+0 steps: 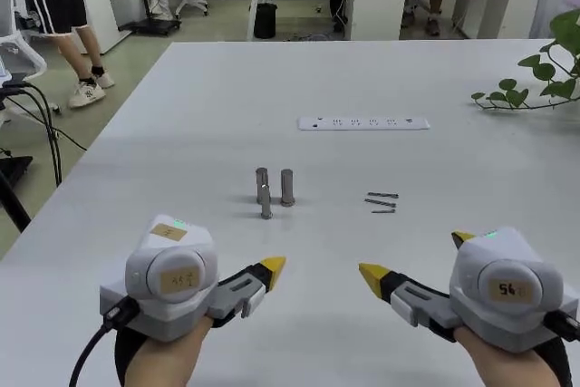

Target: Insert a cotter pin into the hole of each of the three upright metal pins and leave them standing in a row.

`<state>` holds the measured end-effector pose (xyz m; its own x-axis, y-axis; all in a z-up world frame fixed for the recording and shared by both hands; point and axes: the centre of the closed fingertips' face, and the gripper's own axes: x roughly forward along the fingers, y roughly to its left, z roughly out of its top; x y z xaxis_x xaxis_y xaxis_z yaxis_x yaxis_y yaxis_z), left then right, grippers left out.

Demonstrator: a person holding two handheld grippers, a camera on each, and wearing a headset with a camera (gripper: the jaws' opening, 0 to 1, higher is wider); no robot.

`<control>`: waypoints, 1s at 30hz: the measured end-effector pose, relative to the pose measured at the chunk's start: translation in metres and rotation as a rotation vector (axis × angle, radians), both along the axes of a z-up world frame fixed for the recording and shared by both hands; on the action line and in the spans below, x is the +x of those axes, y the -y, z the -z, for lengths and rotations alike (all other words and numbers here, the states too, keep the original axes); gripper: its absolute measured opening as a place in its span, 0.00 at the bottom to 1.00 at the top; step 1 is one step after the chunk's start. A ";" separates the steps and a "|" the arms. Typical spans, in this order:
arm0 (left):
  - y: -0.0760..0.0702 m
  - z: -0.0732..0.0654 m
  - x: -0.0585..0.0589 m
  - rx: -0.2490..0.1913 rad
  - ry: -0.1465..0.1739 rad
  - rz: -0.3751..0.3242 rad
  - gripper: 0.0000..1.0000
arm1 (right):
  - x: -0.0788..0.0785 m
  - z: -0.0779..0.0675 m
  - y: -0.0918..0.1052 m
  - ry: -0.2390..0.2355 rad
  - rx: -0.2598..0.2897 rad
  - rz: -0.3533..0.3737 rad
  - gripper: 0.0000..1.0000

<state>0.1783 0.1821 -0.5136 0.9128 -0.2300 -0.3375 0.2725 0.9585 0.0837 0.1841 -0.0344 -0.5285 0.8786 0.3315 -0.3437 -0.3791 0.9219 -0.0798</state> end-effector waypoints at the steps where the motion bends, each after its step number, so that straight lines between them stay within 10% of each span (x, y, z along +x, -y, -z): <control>1: 0.000 0.000 0.000 -0.001 0.001 0.000 0.79 | 0.000 0.000 0.000 0.000 0.001 0.000 0.77; 30: 0.001 -0.001 0.000 -0.013 0.006 0.001 0.79 | 0.001 -0.005 -0.001 0.032 -0.022 -0.010 0.79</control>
<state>0.1787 0.1815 -0.5127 0.9146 -0.2348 -0.3293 0.2725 0.9594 0.0728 0.1851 -0.0331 -0.5240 0.8860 0.3325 -0.3232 -0.3848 0.9161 -0.1124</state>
